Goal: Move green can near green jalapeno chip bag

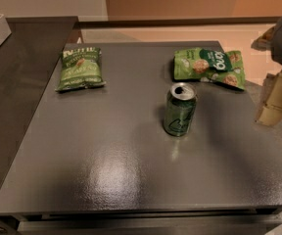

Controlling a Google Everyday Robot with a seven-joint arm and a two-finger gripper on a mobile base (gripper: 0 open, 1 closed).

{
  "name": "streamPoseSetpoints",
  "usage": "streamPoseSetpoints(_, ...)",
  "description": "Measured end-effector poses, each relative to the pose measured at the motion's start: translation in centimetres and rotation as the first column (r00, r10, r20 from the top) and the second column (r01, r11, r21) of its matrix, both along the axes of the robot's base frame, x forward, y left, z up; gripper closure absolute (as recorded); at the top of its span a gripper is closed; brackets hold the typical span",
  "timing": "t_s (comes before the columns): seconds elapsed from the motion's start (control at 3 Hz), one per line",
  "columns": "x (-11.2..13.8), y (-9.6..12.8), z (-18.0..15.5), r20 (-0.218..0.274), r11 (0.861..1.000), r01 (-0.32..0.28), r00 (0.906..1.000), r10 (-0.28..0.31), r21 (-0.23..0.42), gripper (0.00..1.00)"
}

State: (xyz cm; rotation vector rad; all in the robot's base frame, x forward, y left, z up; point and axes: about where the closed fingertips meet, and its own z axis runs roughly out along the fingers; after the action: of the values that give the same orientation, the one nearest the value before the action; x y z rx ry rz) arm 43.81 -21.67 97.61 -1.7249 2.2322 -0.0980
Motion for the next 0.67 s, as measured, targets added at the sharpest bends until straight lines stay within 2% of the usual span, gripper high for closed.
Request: streamPoseSetpoints(0.67,0.00,0.00,0.00,0.000,1.000,0.000,1.0000,0.000,0.000,0.00)
